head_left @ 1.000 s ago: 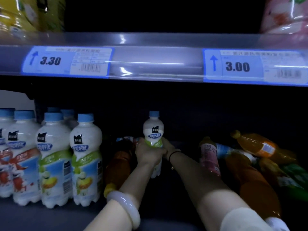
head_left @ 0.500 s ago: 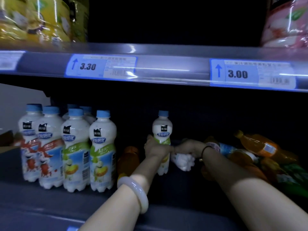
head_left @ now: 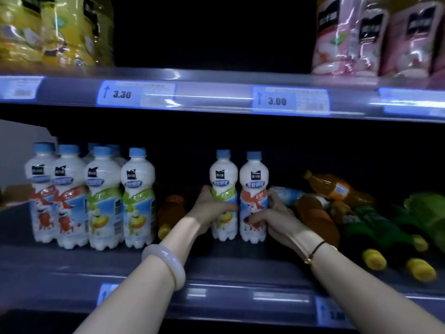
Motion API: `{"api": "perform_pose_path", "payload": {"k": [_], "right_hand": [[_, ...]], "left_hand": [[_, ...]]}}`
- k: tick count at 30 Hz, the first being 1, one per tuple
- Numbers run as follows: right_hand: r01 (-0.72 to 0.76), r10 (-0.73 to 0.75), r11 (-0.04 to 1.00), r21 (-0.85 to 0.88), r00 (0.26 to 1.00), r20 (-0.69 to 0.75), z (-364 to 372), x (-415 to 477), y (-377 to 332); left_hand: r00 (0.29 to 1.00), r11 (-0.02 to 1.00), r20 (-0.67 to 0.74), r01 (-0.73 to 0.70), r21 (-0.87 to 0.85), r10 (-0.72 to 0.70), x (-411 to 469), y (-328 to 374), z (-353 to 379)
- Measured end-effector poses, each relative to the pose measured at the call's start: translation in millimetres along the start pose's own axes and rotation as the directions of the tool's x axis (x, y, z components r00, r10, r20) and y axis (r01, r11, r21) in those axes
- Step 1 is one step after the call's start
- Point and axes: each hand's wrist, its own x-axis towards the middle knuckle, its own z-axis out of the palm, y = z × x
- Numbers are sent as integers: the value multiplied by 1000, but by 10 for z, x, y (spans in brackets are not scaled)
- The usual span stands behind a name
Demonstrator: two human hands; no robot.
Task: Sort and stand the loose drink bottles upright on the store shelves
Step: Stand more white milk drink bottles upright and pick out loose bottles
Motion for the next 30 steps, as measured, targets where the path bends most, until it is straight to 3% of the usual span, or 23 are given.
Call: {"api": "perform_pose_path", "payload": {"k": [4, 8, 15, 17, 19, 21, 22, 24, 26, 28, 30], "right_hand": [[9, -20, 937, -350, 999, -28, -187, -60, -146], [-4, -74, 819, -574, 991, -113, -382, -162, -262], [-93, -93, 703, -705, 971, -220, -524, -253, -293], [-112, -165, 672, -732, 941, -294, -469, -319, -287], [-30, -433, 600, -799, 829, -355, -375, -431, -276], [212, -654, 534, -819, 717, -241, -185, -578, -303], [296, -659, 528, -796, 734, -164, -45, -641, -340], [406, -593, 543, -735, 805, 7, 271, -653, -377], [457, -552, 582, -672, 829, 87, 571, -532, -394], [420, -483, 629, -654, 871, 94, 816, -334, -407], [358, -385, 656, -664, 916, 114, 975, -119, -425]], "left_hand": [[992, 999, 120, -34, 10, 33, -51, -4, 100], [973, 994, 211, -81, -71, 94, -75, -25, 319], [967, 993, 228, -109, -32, 114, -85, -51, 633], [978, 994, 182, -108, 19, 102, -120, -31, 599], [980, 975, -44, -187, 124, 193, -152, 36, 457], [874, 906, -308, -278, 318, 376, -189, 123, 212], [836, 846, -337, -246, 473, 432, -203, 157, 68], [899, 615, -260, -13, 788, 352, -196, 138, -174], [962, 346, -243, 188, 919, 123, -201, 33, -297], [960, 258, -280, 263, 930, 30, -207, -101, -305], [965, 195, -246, 225, 955, 92, -197, -173, -295]]}}
